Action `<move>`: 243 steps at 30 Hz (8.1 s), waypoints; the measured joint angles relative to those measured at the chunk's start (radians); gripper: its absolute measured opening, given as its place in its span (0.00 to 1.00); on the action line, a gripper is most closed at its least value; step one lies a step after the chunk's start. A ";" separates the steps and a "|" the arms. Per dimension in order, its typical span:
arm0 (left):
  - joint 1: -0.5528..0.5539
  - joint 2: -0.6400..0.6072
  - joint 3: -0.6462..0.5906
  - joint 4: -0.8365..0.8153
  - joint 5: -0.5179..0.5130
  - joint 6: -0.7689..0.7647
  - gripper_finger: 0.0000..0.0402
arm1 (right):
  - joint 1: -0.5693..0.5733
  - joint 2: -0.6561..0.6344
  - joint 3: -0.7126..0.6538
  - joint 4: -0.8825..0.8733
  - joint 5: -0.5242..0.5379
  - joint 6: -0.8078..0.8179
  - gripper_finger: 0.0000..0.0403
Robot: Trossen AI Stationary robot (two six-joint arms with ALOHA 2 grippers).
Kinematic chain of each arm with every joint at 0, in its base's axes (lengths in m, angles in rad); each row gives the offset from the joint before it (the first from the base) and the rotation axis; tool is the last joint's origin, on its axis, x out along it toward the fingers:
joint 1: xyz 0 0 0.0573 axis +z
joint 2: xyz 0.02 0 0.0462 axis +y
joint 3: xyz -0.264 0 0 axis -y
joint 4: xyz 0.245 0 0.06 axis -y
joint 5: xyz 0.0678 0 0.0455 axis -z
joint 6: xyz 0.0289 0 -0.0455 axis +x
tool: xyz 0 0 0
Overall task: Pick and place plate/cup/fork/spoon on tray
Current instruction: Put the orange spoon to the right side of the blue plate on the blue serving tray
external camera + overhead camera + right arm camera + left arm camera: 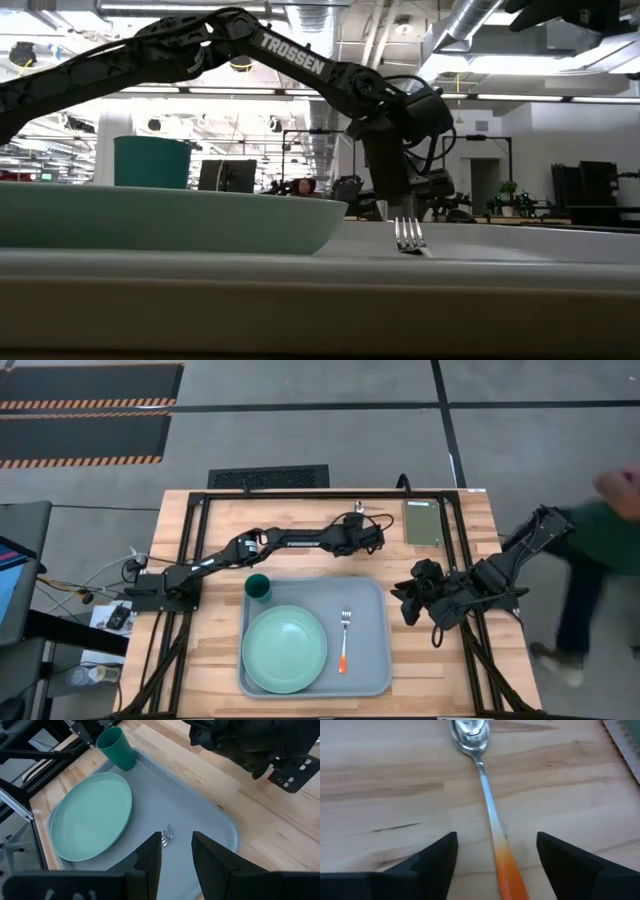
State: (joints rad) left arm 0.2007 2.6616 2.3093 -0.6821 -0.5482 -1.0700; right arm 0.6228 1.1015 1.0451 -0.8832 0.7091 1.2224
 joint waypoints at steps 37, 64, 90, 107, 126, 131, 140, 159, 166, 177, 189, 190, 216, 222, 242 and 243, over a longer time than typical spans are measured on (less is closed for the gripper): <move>-0.028 -0.001 0.040 -0.070 -0.007 0.052 0.00 | 0.020 0.000 0.000 0.008 0.000 0.001 0.33; -0.103 -0.270 0.047 -0.341 -0.204 0.253 0.00 | 0.132 -0.001 -0.040 -0.178 0.139 0.294 0.33; -0.434 -0.961 -0.094 -0.867 -0.226 0.305 0.50 | -0.763 0.179 -0.330 0.578 -0.136 -0.337 0.65; -0.502 -1.368 -0.953 -0.437 -0.216 -0.009 0.65 | -0.954 0.715 -0.057 0.629 -0.293 -0.405 0.65; -0.500 -1.419 -1.184 -0.195 -0.194 -0.005 0.63 | -1.018 0.826 0.011 0.517 -0.418 -0.306 0.10; -0.500 -1.419 -1.184 -0.169 -0.190 0.017 0.63 | -1.018 0.825 0.011 0.514 -0.425 -0.307 0.05; -0.496 -1.419 -1.184 -0.072 -0.152 0.044 0.63 | -0.987 0.667 0.004 0.480 -0.458 -0.340 0.02; -0.243 -1.418 -1.389 0.521 0.083 0.213 0.63 | -0.728 0.363 0.008 0.332 -0.195 -0.480 0.07; -0.211 -1.418 -1.418 0.632 0.196 0.274 0.63 | -0.854 0.391 0.008 0.155 -0.278 -0.644 0.27; -0.226 -1.400 -1.418 0.602 0.273 0.300 0.63 | -1.297 0.459 0.008 0.213 -0.638 -1.146 0.56; -0.226 -1.396 -1.418 0.602 0.274 0.301 0.63 | -1.411 0.779 0.171 0.222 -0.721 -1.322 0.55; -0.226 -1.396 -1.418 0.601 0.274 0.302 0.63 | -1.409 0.800 0.200 0.211 -0.721 -1.328 0.55; -0.225 -1.396 -1.418 0.564 0.275 0.316 0.63 | -1.415 0.970 0.348 0.086 -0.707 -1.366 0.03; -0.225 -1.396 -1.418 0.565 0.274 0.300 0.63 | -1.393 0.953 0.348 0.083 -0.698 -1.351 0.04; -0.264 -1.396 -1.418 0.596 0.104 0.291 0.63 | -1.123 0.514 0.344 0.000 -0.734 -1.121 0.01; -0.268 -1.396 -1.418 0.612 0.082 0.284 0.63 | -1.097 0.491 0.344 0.000 -0.734 -1.105 0.01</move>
State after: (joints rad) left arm -0.0670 1.2655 0.8913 -0.0699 -0.4667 -0.7859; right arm -0.4742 1.5923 1.3888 -0.8830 -0.0245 0.1170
